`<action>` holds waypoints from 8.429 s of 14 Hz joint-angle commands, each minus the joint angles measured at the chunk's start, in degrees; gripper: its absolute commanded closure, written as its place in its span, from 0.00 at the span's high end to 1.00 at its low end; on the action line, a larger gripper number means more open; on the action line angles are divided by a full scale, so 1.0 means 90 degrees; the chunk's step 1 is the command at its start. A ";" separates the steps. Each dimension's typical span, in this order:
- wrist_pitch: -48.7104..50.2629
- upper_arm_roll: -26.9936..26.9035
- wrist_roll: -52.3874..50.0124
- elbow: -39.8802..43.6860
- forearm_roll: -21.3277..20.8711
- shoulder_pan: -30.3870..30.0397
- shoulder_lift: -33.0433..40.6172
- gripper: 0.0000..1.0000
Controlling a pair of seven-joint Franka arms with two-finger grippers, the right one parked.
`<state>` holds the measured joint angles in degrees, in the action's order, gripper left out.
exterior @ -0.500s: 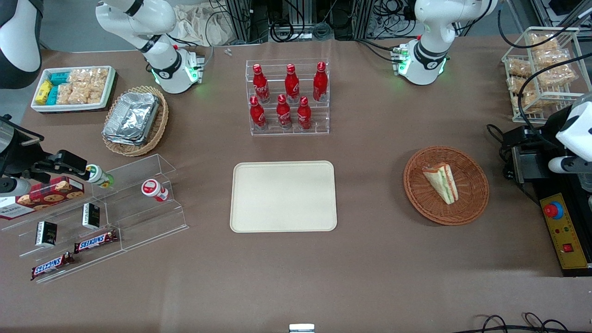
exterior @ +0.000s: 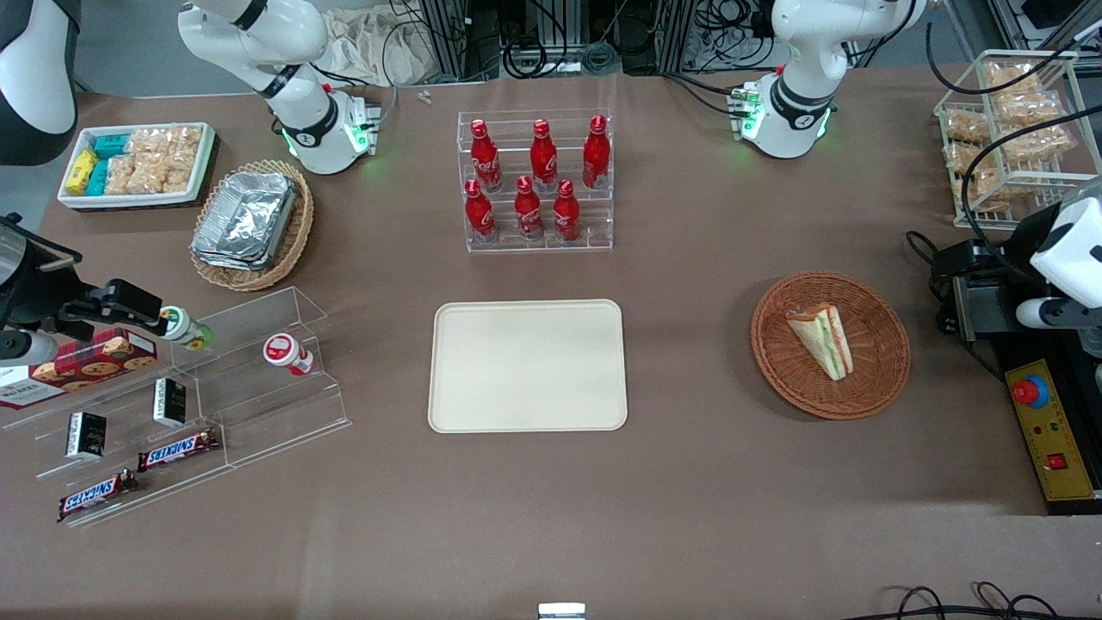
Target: Place sandwich from basket to tray
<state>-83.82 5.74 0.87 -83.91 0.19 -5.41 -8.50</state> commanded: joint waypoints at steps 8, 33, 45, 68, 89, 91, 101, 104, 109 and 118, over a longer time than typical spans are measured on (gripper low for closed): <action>-0.2354 0.0056 -0.1079 -0.3242 0.0067 0.0025 0.1227 1.00; -0.5045 0.0192 -0.2958 -0.4760 -0.0040 0.0289 -0.0171 0.03; -0.2093 0.1957 -0.4109 -0.1744 0.0116 0.0308 -0.0070 0.04; -0.4436 0.2702 -0.4784 -0.0628 -0.1788 0.2173 -0.3636 0.15; -0.0903 0.2722 -0.2286 -0.0638 -0.0910 -0.0344 -0.1030 1.00; -0.0668 0.2722 -0.2011 -0.0609 -0.0890 -0.0715 -0.0795 1.00; 0.0173 0.2683 -0.1952 -0.0023 -0.0870 -0.1576 -0.0716 1.00; 0.0300 0.2712 -0.1787 -0.0023 -0.0793 -0.1858 -0.0677 1.00; 0.0231 0.2547 -0.1376 -0.0023 -0.0587 -0.1861 -0.0599 1.00; 0.0085 -0.0842 -0.1200 -0.0023 0.0203 0.0904 -0.0433 1.00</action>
<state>-82.91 1.84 -10.98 -84.23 0.21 0.11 -13.02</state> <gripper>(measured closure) 0.000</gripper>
